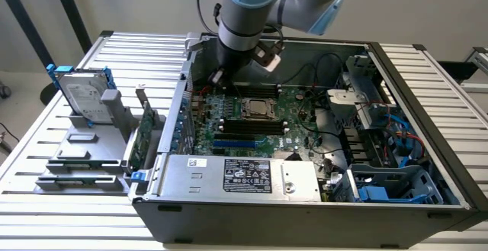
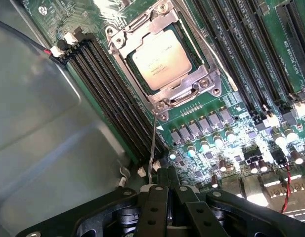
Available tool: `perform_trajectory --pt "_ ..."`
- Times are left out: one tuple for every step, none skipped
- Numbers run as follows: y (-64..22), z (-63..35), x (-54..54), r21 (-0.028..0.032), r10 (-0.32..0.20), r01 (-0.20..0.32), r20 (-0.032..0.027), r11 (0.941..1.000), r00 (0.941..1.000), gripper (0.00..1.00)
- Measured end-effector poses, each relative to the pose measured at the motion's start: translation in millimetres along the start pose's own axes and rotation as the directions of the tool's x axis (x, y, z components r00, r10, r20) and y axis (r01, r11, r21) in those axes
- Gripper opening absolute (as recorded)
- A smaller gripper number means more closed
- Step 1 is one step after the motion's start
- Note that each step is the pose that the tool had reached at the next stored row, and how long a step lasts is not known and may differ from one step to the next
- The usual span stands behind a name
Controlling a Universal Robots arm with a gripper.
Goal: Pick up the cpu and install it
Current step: 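Install the first cpu locking lever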
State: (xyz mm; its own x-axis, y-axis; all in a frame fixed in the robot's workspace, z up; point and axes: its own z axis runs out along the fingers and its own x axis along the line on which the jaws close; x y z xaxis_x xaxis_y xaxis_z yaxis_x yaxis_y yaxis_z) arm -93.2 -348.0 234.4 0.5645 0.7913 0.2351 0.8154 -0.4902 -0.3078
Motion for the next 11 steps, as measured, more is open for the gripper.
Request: perform_trajectory --pt "-0.5 -0.2 -0.2 -0.0009 0.007 -0.007 -0.004 1.0 1.0 0.11" --pt "-1.0 -0.5 -0.4 -0.0017 0.015 -0.015 -0.0082 0.9999 0.9999 0.11" --pt "-1.5 -0.8 -0.6 -0.0022 0.022 -0.022 -0.0123 0.9998 0.9997 0.11" --pt "-2.0 -1.0 -0.7 -0.0026 0.028 -0.028 -0.0166 0.9996 0.9995 0.11" --pt "-2.5 -1.4 -0.9 -0.0028 0.035 -0.035 -0.0209 0.9994 0.9992 0.11" --pt "-2.9 -1.6 -1.1 -0.0031 0.042 -0.042 -0.0256 0.9991 0.9988 0.11" --pt "-3.2 -1.7 -1.2 -0.0029 0.048 -0.048 -0.0301 0.9988 0.9984 0.11" --pt "-3.5 -1.8 -1.3 -0.0024 0.054 -0.054 -0.0349 0.9985 0.9979 0.11" --pt "-3.5 -1.9 -1.3 -0.0019 0.06 -0.06 -0.0398 0.9982 0.9974 0.11" --pt "-3.5 -1.9 -1.3 -0.0018 0.066 -0.066 -0.0441 0.9978 0.9969 0.11" --pt "-3.6 -2.0 -1.3 -0.0026 0.072 -0.072 -0.0478 0.9974 0.9963 0.11"
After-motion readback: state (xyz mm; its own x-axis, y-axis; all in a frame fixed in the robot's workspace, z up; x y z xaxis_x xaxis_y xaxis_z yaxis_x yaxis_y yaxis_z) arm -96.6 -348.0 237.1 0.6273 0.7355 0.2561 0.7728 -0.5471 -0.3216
